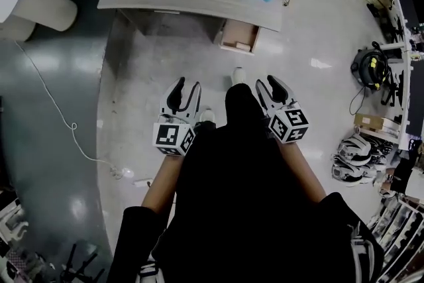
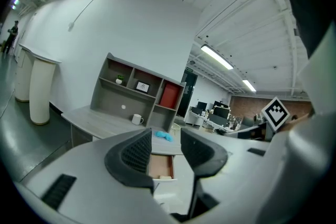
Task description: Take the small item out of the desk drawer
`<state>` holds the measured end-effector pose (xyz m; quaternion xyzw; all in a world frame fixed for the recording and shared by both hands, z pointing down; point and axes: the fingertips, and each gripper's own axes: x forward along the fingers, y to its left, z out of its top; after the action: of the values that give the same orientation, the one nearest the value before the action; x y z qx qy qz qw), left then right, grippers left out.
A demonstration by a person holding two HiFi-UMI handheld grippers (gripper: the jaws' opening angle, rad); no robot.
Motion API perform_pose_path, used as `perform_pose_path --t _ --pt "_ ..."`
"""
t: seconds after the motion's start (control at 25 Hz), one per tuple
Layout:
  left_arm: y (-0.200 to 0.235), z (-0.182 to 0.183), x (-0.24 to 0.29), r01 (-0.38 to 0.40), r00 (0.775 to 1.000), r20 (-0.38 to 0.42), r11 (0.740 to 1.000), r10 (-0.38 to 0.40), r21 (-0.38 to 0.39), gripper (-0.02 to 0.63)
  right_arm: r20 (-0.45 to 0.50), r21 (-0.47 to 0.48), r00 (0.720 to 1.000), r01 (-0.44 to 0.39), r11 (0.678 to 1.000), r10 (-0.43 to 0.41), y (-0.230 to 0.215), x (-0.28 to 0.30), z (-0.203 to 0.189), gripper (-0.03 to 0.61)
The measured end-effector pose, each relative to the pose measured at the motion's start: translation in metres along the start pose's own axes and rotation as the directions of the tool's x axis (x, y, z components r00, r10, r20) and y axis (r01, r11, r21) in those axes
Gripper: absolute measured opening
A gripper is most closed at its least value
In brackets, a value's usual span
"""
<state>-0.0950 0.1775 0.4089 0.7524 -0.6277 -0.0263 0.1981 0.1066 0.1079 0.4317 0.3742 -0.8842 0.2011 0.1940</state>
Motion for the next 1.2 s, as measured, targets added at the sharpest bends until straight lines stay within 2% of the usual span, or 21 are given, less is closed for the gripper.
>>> perform_pose_path --t 0.24,0.56,0.76,0.92,1.08,1.2 --pt "0.012 0.011 0.033 -0.102 0.995 0.018 0.995 0.102 -0.013 0.15 -0.051 -0.038 0.993 -0.11 0.993 0.108 -0.027 0.052 0.014 0.152" --pt "0.014 0.025 0.109 -0.185 0.983 0.003 0.982 0.185 -0.024 0.15 -0.106 -0.044 0.974 -0.206 0.978 0.201 -0.086 0.114 0.046 0.152" --pt "0.008 0.037 0.166 -0.224 0.975 -0.001 0.974 0.224 -0.019 0.15 -0.148 -0.069 0.952 -0.281 0.957 0.269 -0.121 0.15 0.064 0.152" --pt "-0.016 0.043 0.208 -0.25 0.968 -0.018 0.968 0.249 -0.024 0.15 -0.188 -0.066 0.932 -0.326 0.943 0.309 -0.162 0.162 0.073 0.152" --pt "-0.02 0.033 0.248 -0.276 0.961 -0.042 0.961 0.274 -0.034 0.15 -0.235 -0.063 0.909 -0.367 0.928 0.344 -0.194 0.191 0.07 0.152" --pt "-0.018 0.025 0.266 -0.303 0.952 -0.058 0.952 0.3 -0.047 0.15 -0.285 -0.062 0.88 -0.412 0.909 0.38 -0.201 0.213 0.06 0.156"
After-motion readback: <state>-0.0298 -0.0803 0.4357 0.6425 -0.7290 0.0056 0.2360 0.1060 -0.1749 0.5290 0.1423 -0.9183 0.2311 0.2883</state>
